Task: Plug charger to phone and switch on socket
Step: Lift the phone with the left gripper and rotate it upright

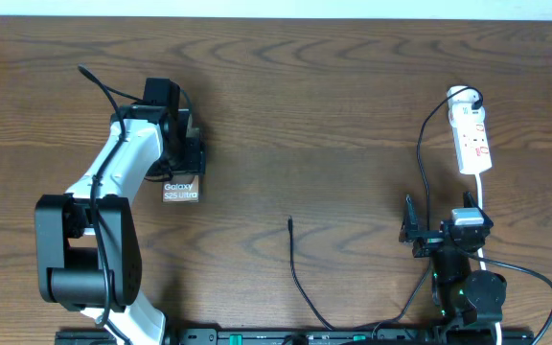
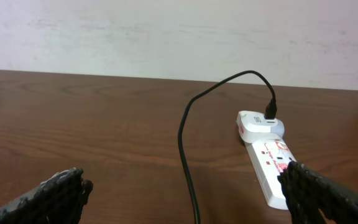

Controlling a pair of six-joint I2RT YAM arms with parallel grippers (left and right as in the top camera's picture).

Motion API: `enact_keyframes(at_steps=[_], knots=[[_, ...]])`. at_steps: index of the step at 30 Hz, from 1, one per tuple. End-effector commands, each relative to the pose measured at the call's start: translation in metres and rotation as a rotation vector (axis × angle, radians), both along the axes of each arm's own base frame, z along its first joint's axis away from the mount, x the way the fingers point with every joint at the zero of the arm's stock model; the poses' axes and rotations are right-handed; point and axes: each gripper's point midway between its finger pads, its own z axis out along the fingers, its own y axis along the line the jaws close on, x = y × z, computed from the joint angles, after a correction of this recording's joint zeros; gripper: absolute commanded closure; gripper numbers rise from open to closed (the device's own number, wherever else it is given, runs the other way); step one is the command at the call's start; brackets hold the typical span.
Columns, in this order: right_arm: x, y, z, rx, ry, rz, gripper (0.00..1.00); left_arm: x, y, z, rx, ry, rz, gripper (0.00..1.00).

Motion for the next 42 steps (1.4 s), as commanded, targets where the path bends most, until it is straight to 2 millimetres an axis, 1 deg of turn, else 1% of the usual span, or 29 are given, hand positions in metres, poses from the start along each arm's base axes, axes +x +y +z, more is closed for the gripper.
enact_keyframes(at_steps=[1,4,10,15,19,24,36,39,42], knots=[[0.000,0.001,-0.001,-0.013,0.002,0.004,0.01,0.007,-0.019,0.020,-0.115,-0.041,-0.007,0.93],[0.000,0.001,-0.001,-0.013,0.002,0.004,0.01,0.004,-0.040,0.024,-0.238,-0.029,-0.026,0.92],[0.000,0.001,-0.001,-0.013,0.002,0.004,0.01,-0.001,-0.079,0.041,-0.488,-0.015,-0.065,0.92],[0.000,0.001,-0.001,-0.013,0.002,0.004,0.01,-0.006,-0.103,0.058,-0.661,0.002,-0.078,0.92],[0.000,0.001,-0.001,-0.013,0.002,0.004,0.01,-0.008,-0.117,0.071,-0.781,0.047,-0.017,0.93],[0.000,0.001,-0.001,-0.013,0.002,0.004,0.01,-0.011,-0.126,0.082,-0.874,0.128,0.107,0.93],[0.000,0.001,-0.001,-0.013,0.002,0.004,0.01,-0.012,-0.126,0.082,-0.893,0.372,0.564,0.93],[0.000,0.001,-0.001,-0.013,0.002,0.004,0.01,-0.013,-0.127,0.083,-0.897,0.405,0.621,0.93],[0.000,0.001,-0.001,-0.013,0.002,0.004,0.01,-0.015,-0.135,0.095,-0.973,0.466,0.632,0.93]])
